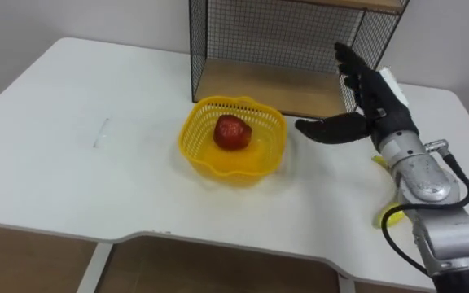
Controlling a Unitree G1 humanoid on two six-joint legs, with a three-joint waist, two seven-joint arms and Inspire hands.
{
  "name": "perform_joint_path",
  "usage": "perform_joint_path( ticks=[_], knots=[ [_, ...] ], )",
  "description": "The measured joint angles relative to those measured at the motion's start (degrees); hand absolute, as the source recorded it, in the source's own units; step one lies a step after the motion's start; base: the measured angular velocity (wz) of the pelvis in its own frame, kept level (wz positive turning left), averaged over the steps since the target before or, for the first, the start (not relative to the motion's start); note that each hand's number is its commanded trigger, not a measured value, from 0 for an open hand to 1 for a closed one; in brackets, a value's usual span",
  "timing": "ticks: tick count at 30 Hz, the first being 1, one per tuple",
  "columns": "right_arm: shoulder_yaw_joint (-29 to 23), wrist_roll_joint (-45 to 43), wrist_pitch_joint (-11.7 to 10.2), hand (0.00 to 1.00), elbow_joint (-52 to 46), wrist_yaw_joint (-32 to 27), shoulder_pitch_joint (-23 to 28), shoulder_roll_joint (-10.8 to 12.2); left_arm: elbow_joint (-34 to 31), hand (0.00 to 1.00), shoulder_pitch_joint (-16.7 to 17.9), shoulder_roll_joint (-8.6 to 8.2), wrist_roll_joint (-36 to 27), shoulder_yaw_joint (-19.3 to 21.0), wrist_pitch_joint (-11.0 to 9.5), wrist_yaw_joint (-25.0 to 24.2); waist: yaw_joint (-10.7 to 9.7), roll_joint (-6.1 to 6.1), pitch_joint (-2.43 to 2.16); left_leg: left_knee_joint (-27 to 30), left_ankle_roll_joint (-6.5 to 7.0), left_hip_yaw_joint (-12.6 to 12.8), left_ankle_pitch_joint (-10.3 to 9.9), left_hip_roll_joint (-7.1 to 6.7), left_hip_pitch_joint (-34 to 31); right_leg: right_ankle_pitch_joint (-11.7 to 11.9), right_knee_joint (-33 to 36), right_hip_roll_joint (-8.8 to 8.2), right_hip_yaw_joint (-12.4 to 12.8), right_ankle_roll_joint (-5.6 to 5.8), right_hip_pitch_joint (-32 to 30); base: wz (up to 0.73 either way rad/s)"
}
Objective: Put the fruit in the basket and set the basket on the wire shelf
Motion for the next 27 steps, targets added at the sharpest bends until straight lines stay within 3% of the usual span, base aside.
perform_joint_path(
  ticks=[4,16,27],
  knots=[
    [-2.7,0.8,0.0,0.0,0.2,-4.3,0.8,-0.3,-0.9,0.0,1.2,0.01,0.0,0.4,0.0,0.0,-1.4,0.18,-0.05,0.0,0.0,0.0,0.0,0.01,-0.1,0.0,0.1,-0.01,-0.2,0.0,0.0,0.0],
    [-5.6,2.4,-0.3,0.0,11.7,-13.2,1.2,-1.0,-3.5,0.0,2.7,0.04,0.4,1.0,0.4,0.0,-2.3,-0.41,-0.38,-1.1,0.04,0.6,0.1,0.03,1.8,0.0,0.0,-0.08,0.4,0.02,0.9,-0.03],
    [-5.7,2.0,-0.2,0.0,17.9,-14.8,1.1,-1.2,-3.5,0.0,2.9,0.02,0.4,1.0,2.0,-0.4,-2.3,0.12,-0.36,-1.2,-0.01,0.6,0.2,0.02,1.6,0.0,0.0,-0.05,0.5,0.02,0.6,0.0]
  ],
)
